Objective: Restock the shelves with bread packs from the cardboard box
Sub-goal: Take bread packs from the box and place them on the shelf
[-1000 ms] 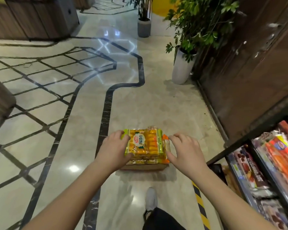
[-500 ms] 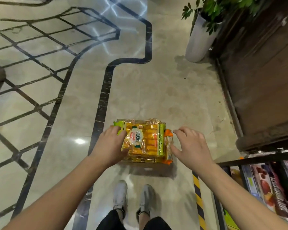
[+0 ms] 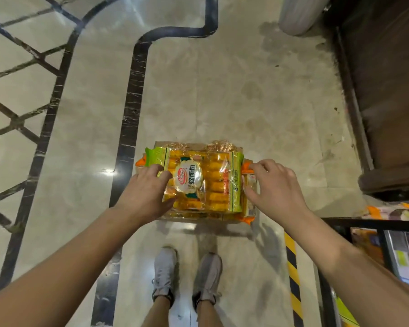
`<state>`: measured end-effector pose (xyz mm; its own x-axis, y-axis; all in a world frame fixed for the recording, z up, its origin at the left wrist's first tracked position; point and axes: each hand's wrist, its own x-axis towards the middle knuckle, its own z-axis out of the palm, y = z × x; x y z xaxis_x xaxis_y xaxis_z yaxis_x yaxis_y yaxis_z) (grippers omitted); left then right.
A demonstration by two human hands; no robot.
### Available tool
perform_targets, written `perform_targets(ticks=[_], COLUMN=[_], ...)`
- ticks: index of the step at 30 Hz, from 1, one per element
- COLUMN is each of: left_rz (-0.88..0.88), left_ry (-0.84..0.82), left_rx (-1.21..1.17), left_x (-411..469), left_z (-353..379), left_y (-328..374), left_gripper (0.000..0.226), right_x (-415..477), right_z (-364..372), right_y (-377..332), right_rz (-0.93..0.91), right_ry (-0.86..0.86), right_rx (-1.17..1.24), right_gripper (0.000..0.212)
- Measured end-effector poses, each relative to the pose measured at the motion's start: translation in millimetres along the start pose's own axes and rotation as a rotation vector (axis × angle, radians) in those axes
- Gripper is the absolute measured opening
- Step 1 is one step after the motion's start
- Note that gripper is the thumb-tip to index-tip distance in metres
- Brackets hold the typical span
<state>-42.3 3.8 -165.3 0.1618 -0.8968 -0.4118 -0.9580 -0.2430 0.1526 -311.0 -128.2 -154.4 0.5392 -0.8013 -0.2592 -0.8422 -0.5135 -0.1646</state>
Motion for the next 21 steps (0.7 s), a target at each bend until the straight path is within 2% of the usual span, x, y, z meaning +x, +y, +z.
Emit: perform_targets(ticks=[4,7,12,15,18,21], left_rz=[-0.034,-0.125,-0.351,-0.526,-0.639,-0.697], left_ry=[-0.038,-0.101,-0.182,-0.153,-0.102,-0.149], left_rx=[-0.102,-0.272,-0.675,-0.896,-0.949,-0.993], left_x=[29.2,49.3,76.2,83.5,90.8,95.5], left_z=[32.9,51.0,78.4,91.1,106.8,117.4], left_y=[-12.7,-22.4,-40.4,-49.2,-60.2,-65.8], left_gripper=[0.066,0.066,0.066,0.075,0.084,0.079], right_x=[24.4,39.3,58.7,69.7,80.9,91.6], right_z=[35.7,59.2,92.9,110.9,127.3,143.2], right_y=[13.7,23.3,35.1,40.0,44.5,49.9], right_rz=[0.022,0.065,0.175,0.25,0.286,0.283], right_ry=[-0.061,-0.096,-0.169,-0.196,-0.227,-0.35], right_rx=[0.002,0.044,0.22,0.375,0.455,0.542], right_gripper=[0.051,0.053,0.058,0.062,0.065,0.073])
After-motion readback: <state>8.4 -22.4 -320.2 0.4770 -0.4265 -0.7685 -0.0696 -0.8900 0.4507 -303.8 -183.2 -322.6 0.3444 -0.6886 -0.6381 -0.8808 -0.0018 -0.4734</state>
